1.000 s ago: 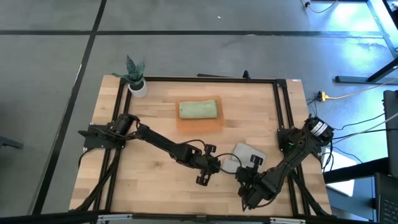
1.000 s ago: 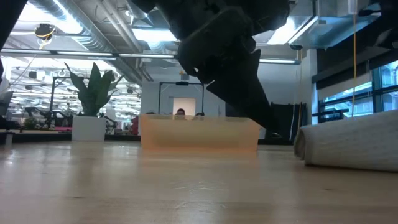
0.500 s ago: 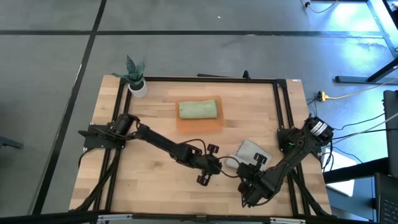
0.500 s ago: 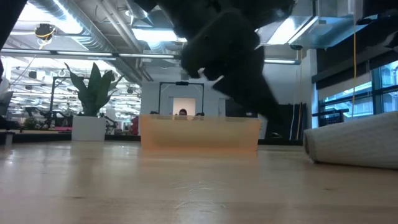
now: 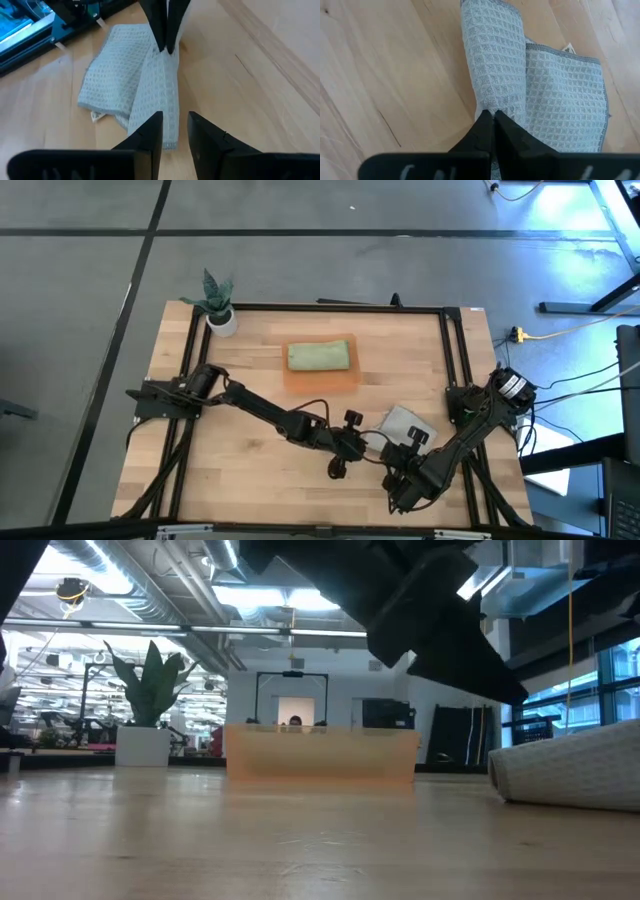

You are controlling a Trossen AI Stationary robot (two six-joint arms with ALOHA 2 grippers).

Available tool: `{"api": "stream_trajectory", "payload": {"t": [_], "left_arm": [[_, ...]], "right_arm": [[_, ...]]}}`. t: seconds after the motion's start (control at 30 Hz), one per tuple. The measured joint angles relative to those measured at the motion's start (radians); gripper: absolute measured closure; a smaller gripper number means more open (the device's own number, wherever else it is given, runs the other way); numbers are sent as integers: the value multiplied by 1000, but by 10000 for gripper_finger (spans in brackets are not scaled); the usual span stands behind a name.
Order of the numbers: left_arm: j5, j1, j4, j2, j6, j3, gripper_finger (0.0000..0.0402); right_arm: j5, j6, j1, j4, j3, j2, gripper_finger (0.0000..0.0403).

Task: Roll microfiber towels into tight, uniform cylinder then place into a basket
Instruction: Roll the gray microfiber towel

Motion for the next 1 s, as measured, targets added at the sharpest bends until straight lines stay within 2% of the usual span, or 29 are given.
{"api": "stream_trajectory", "payload": {"t": [0.23,1.0], "left_arm": [[2,6,4,0,-6,0,300],[18,30,162,101,-9,0,301]], "right_arm": [[-1,0,0,1,0,0,394],[-11,1,0,10,0,0,394]]}}
